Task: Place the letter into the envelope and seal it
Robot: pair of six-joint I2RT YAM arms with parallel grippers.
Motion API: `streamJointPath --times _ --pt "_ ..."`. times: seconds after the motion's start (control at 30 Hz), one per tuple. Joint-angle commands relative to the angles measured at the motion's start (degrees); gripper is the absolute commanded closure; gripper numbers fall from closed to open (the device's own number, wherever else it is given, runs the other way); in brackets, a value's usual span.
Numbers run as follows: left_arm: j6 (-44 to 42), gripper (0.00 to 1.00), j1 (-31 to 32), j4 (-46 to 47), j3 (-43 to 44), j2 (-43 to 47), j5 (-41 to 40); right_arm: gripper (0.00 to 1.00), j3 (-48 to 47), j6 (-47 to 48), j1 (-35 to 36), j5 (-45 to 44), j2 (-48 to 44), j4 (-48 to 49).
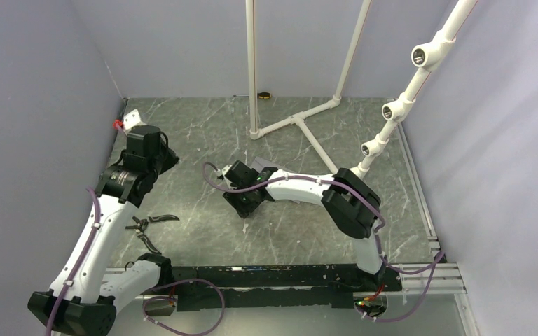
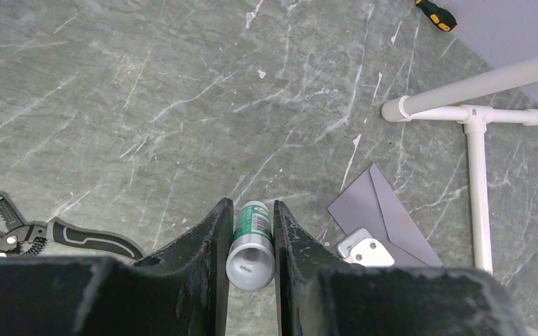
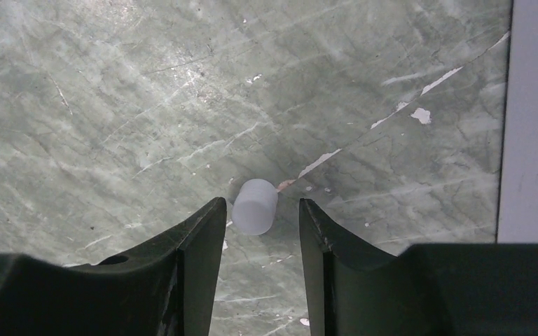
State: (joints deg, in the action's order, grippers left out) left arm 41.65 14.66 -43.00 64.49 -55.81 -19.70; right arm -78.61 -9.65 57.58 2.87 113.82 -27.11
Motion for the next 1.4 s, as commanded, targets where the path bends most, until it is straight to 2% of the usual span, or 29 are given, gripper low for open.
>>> streamJointPath --times 0.0,0.2,0.4,0.57,0.67,0.73,0.83,0.97,1.07,1.23,1.37 --pt "0.9 0.98 0.01 -0.07 0.95 0.97 -2.35 0.56 -1.02 0.16 0.59 0.47 -0.15 0.74" --pt "0.83 0.98 0.02 -0.04 0.63 0.95 -2.31 0.66 -1.73 -0.4 0.69 -0.18 0.88 1.38" --pt "0.74 0.97 0.02 -0.18 0.33 1.47 -2.4 0.88 -1.75 -1.93 0.69 -2.2 -0.18 2.1" --pt "0.34 0.98 0.02 0.22 0.2 1.61 -1.71 0.92 -0.91 -3.02 0.28 -5.2 -6.48 3.17" --pt "-0.66 0.98 0.02 1.99 0.11 1.23 1.3 0.92 0.16 -3.97 -1.61 -5.31 -11.97 5.05" --pt "-3.54 0.98 0.02 5.53 0.14 0.39 7.7 0.92 1.18 -5.08 -3.82 -4.23 -15.95 6.82" --pt "-8.55 0.98 0.02 10.88 2.19 -3.47 23.44 0.92 3.81 -8.32 -9.32 -0.53 -23.18 11.76" --pt "-9.56 0.98 0.02 11.94 9.0 -9.59 38.5 0.92 8.35 -12.15 -15.55 4.74 -33.42 21.35" --pt "-6.99 0.98 -0.02 12.56 13.44 -12.59 45.29 0.92 10.8 -11.83 -16.91 5.81 -38.6 28.2" --pt "-0.49 0.98 -0.5 13.38 20.27 -16.78 54.3 0.92 14.16 -9.73 -17.63 13.02 -45.16 38.69" --pt "6.1 0.98 -0.59 21.68 21.07 -18.0 64.07 0.92 14.8 -6.93 -17.68 19.04 -47.01 43.66"
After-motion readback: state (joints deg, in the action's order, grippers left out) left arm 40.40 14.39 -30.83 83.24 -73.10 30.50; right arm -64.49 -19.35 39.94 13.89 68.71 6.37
